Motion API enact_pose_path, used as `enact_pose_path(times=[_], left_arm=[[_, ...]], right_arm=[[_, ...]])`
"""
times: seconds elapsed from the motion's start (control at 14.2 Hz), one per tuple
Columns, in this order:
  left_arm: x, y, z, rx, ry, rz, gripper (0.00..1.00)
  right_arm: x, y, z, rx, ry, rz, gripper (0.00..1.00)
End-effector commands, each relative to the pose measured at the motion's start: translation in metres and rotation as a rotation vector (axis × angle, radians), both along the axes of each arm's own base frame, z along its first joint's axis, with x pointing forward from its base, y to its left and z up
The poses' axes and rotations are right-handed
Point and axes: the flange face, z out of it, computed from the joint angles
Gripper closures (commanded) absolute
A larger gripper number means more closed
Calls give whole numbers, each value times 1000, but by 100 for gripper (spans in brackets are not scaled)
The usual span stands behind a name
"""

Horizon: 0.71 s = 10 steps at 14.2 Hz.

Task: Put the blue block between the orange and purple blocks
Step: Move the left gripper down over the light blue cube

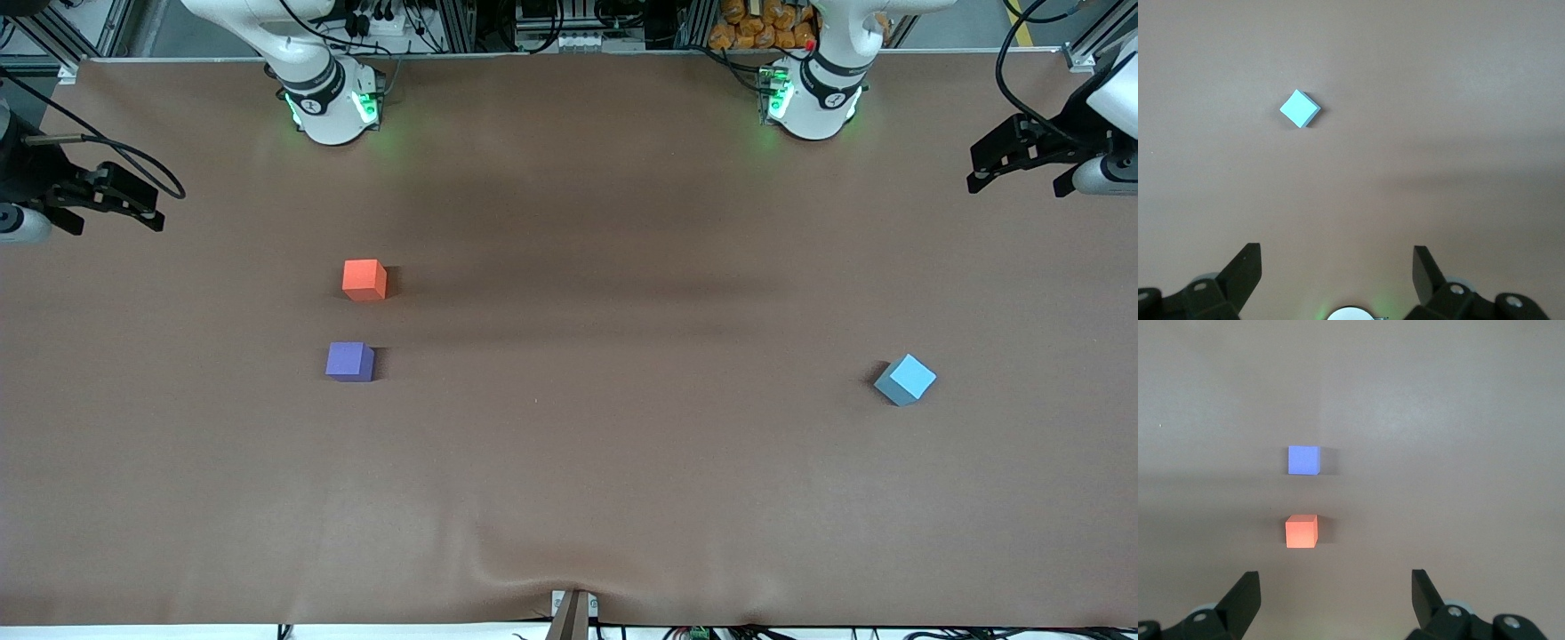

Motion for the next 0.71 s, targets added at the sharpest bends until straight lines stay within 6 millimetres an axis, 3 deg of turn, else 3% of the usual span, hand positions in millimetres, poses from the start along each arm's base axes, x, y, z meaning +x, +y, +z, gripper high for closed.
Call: enact_pose_path(times=[0.0,0.14,0.35,0.64], left_arm=[[-1,2,4,-5,6,-15,0],[-1,3,4,-5,7,-12,0],[10,4,-13,0,39,-6,0],[48,11,-75,67,117,-1,0]], right_arm=[[-9,-2,5,9,-11,7,0],[-8,-3,4,9,-9,5,0],[-9,-3,5,9,-11,5,0],[-9,-3,5,9,-11,5,0]])
